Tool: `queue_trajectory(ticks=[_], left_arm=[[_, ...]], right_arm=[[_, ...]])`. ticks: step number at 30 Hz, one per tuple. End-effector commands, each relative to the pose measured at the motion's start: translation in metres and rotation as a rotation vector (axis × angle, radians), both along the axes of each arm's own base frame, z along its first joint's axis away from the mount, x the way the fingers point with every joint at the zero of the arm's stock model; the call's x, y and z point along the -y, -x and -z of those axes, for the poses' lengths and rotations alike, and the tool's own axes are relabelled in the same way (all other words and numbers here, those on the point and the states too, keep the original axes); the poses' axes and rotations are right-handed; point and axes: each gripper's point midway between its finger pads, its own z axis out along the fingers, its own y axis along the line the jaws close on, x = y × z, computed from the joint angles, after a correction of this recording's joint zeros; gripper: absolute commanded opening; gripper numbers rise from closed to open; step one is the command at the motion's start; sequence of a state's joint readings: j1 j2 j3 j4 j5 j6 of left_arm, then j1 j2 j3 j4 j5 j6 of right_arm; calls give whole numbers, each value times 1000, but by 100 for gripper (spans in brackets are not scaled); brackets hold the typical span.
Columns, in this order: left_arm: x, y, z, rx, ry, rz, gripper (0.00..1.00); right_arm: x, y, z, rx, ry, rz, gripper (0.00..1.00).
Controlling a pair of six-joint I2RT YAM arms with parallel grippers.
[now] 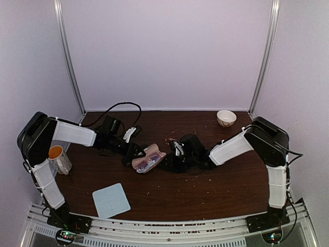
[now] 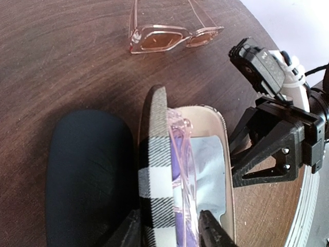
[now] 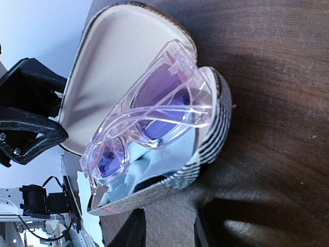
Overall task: Organize the sunglasses
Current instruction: Close the case with sunglasses at the center of the board.
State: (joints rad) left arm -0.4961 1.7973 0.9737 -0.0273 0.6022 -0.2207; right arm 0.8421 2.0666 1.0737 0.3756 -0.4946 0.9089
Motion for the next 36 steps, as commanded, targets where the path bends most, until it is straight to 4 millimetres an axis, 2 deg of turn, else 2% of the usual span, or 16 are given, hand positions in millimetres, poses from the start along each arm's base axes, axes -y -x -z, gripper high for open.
queue_trajectory(ticks=[1, 6, 11, 24, 30, 36], left_arm=[[5, -2, -14, 29, 45, 29, 35], [7, 1, -21, 30, 71, 35, 30], [12, 6, -17, 33, 36, 40, 28], [36, 29, -10, 52, -54, 106, 24], [45, 41, -13, 76, -81, 138, 24], [47, 44, -19, 73, -69, 131, 27]], right_arm=[[-5, -4, -4, 16, -21, -7, 33], [-16, -6, -22, 40, -94, -34, 33], [-27, -9, -39, 63, -135, -58, 33], [-38, -14, -51, 77, -159, -72, 31], [-39, -15, -53, 81, -159, -73, 31], [-39, -15, -52, 81, -158, -73, 31]])
